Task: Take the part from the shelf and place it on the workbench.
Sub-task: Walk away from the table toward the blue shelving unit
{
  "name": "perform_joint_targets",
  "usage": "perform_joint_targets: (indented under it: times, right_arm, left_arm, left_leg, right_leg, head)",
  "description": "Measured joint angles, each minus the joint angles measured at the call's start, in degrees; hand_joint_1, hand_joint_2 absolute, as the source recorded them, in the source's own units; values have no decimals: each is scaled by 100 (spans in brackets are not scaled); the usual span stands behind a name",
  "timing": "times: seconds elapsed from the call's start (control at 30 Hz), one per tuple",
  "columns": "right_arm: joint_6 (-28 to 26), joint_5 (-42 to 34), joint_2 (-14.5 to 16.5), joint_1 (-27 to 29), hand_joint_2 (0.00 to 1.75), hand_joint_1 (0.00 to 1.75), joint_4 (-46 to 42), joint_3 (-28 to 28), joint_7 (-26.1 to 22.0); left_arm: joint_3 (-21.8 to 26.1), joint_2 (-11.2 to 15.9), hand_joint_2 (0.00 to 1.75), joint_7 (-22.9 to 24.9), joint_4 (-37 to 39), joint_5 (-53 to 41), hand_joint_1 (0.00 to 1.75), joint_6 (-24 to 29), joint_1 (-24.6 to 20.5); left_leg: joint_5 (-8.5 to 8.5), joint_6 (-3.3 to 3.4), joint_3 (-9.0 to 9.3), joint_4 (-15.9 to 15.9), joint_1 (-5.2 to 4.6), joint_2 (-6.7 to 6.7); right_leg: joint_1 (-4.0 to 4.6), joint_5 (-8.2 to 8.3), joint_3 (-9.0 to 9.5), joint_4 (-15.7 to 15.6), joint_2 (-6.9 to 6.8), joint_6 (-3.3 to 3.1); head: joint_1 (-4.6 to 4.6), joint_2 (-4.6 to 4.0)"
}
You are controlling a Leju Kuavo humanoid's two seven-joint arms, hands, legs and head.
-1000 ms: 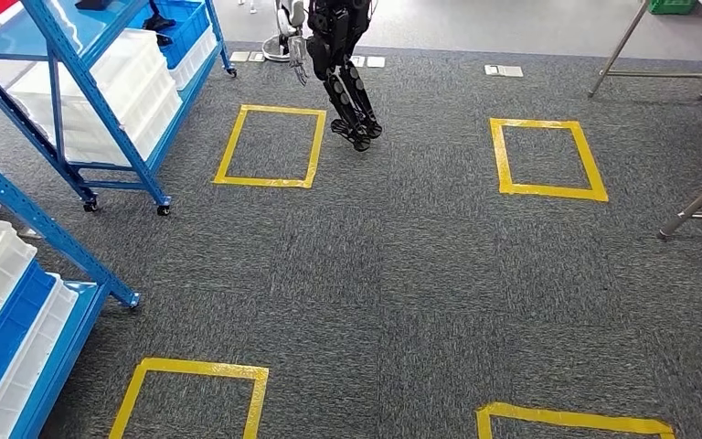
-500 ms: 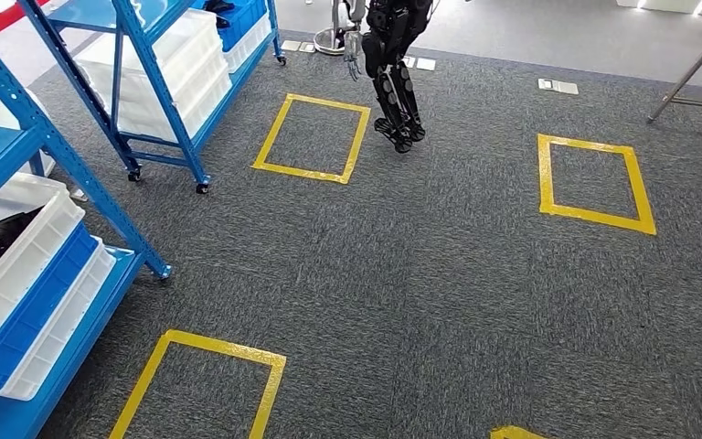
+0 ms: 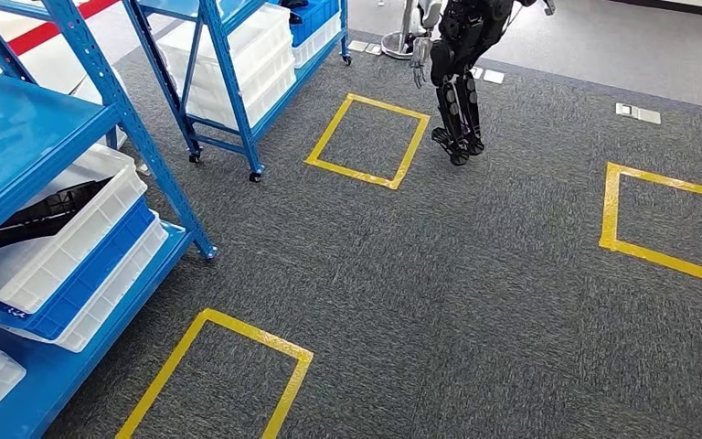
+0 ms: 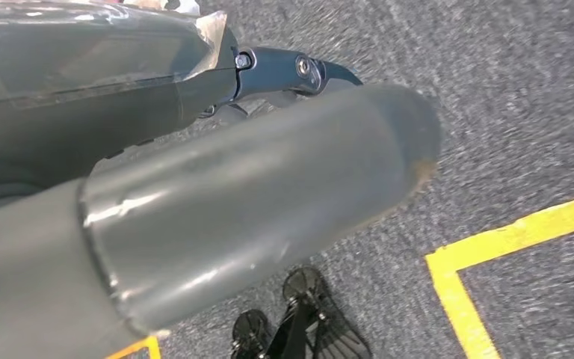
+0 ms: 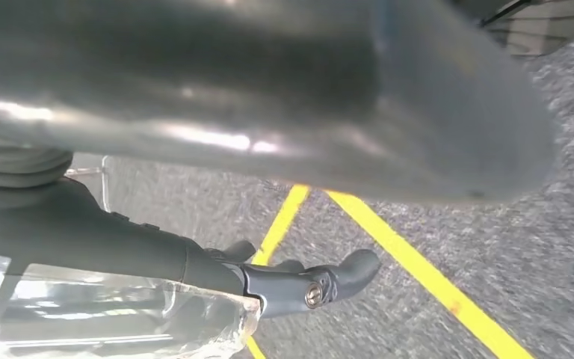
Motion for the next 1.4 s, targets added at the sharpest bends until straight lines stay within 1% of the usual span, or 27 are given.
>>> perform_joint_targets:
  times: [0.07,0.13,0.4,0.5,0.57,0.63,0.67,0.7,0.73,0.77,0.8,0.83,0.87,0.9,0.93,0.97,1.0,1.07,1.1,1.13,1.2,1.23,1.27,1.3,1.33,1.37,1.4]
  right_arm:
    - [32,43,7,-3,0,0,0,2,35]
    - [48,70,10,2,0,0,0,3,48]
    - [52,75,10,4,0,0,0,4,48]
    - [58,82,10,10,0,0,0,5,52]
    - [59,92,11,17,0,0,1,7,63]
    - [60,116,9,26,0,0,2,10,86]
    - [62,137,8,30,0,0,2,15,101]
    - [66,174,9,32,0,0,2,28,123]
    - [80,218,14,33,0,0,2,49,152]
    - [112,282,21,31,0,0,2,85,207]
    - [153,366,26,31,0,0,3,139,277]
    - [198,437,27,39,0,0,4,198,343]
    - [235,498,23,48,0,0,8,256,406]
    - [257,549,10,67,0,0,11,305,441]
    - [268,572,-2,84,0,0,15,340,458]
    - [275,592,-13,93,0,0,19,363,468]
    - [279,612,-19,95,0,0,20,382,472]
    - [280,628,-14,85,0,0,22,400,473]
    - [279,633,-11,81,0,0,22,408,473]
    - [279,637,-8,82,0,0,22,418,474]
    - [278,641,-1,95,0,0,23,436,477]
    - [278,641,3,101,0,0,23,442,480]
    - [278,640,5,106,0,0,24,444,484]
    - [278,639,6,107,0,0,24,444,487]
    - [278,638,8,105,0,0,24,444,489]
    - [278,638,13,101,0,0,24,445,490]
    - [278,639,19,97,0,0,24,445,490]
  left_arm:
    - [-7,0,0,4,0,-3,0,1,-1]
    - [-11,-2,0,8,0,-3,0,1,-9]
    - [-13,-2,0,10,0,-3,0,1,-11]
    - [-14,-2,0,14,0,-3,0,1,-12]
    - [-17,-1,0,15,0,-3,0,1,-15]
    - [-23,1,0,17,0,-3,0,1,-15]
    - [-25,1,0,19,0,-3,0,2,-8]
    - [-25,1,0,21,0,-3,0,2,-3]
    - [-26,2,0,23,0,-2,0,3,-6]
    - [-26,5,0,24,-1,0,0,3,-8]
    - [-27,7,0,23,-1,3,0,5,-15]
    - [-28,9,0,22,-1,5,0,8,-24]
    - [-28,11,0,22,-1,8,0,11,-24]
    - [-28,10,0,22,0,10,0,13,-23]
    - [-29,10,0,22,0,12,0,13,-23]
    - [-29,9,0,21,0,13,0,11,-18]
    - [-28,9,0,20,0,14,0,9,-12]
    - [-27,9,0,17,0,14,0,9,4]
    - [-26,8,0,16,0,14,0,9,12]
    - [-26,6,0,16,0,14,0,10,14]
    - [-27,6,0,15,0,13,0,9,4]
    - [-29,7,0,14,0,10,0,7,-1]
    - [-32,9,0,13,0,5,0,4,-1]
    - [-34,9,0,13,0,1,0,2,5]
    - [-36,9,0,13,0,-2,0,-1,11]
    - [-39,10,0,13,0,-5,0,-2,15]
    - [-43,10,0,13,0,-7,0,-4,16]
  left_leg:
    - [-143,-52,-103,211,14,231]
    - [-308,-76,-204,446,15,474]
    - [-345,-81,-232,508,17,496]
    - [-421,-91,-295,648,21,532]
    - [-554,-107,-426,919,27,567]
    - [-740,-134,-669,1400,34,603]
    - [-743,-143,-735,1522,36,620]
    - [-617,-141,-661,1378,36,660]
    - [-435,-111,-450,985,16,790]
    - [-248,-60,-225,549,-14,874]
    - [-83,13,-7,132,-28,916]
    - [-15,94,90,-75,-35,893]
    - [30,152,93,-123,-23,735]
    - [67,160,102,-152,10,531]
    - [66,130,84,-127,15,348]
    - [58,75,73,-105,17,195]
    - [51,15,62,-88,25,74]
    - [57,-55,34,-83,51,1]
    - [41,-79,11,-53,68,63]
    - [-31,-101,-43,58,75,190]
    - [-365,-130,-310,624,74,507]
    - [-566,-141,-508,1030,74,587]
    - [-703,-148,-688,1388,76,615]
    - [-737,-148,-791,1583,76,626]
    - [-661,-143,-785,1563,76,643]
    - [-495,-129,-660,1314,76,675]
    - [-296,-104,-443,907,70,772]
  right_leg:
    - [-25,31,26,-37,-117,-86]
    - [-26,34,32,-51,-180,-132]
    - [-25,32,33,-51,-191,-139]
    - [-17,33,33,-51,-215,-150]
    - [-5,28,33,-50,-263,-162]
    - [12,19,29,-49,-365,-176]
    - [21,14,27,-49,-432,-182]
    - [29,5,31,-48,-513,-183]
    - [47,-8,44,-49,-599,-172]
    - [61,-24,64,-52,-699,-145]
    - [73,-54,76,-37,-727,-99]
    - [68,-211,-30,234,-639,-72]
    - [41,-418,-237,696,-521,-40]
    - [-27,-424,-260,735,-276,54]
    - [-88,-409,-279,727,-70,114]
    - [-135,-261,-187,467,23,171]
    - [-161,-59,4,16,102,202]
    - [-140,-37,33,-7,11,92]
    - [-137,-23,51,-12,-40,50]
    - [-138,-9,64,-18,-98,6]
    - [-117,-5,63,-28,-229,-69]
    - [-95,-12,60,-27,-304,-99]
    - [-77,-21,57,-26,-381,-115]
    - [-64,-29,56,-26,-452,-125]
    - [-56,-37,60,-25,-517,-132]
    - [-52,-47,70,-25,-576,-134]
    - [-46,-61,89,-26,-627,-128]
  head:
    - [-15,0]
    - [-36,0]
    - [-42,0]
    - [-45,0]
    - [-44,0]
    - [-44,0]
    - [-44,0]
    - [-44,0]
    - [-45,0]
    - [-42,0]
    - [-41,0]
    - [-33,0]
    - [-20,0]
    - [-7,0]
    - [7,0]
    - [7,0]
    - [1,0]
    - [-16,0]
    - [-19,0]
    - [-28,0]
    - [-50,0]
    - [-61,0]
    - [-62,0]
    - [-62,0]
    - [-64,0]
    - [-65,0]
    - [-69,0]
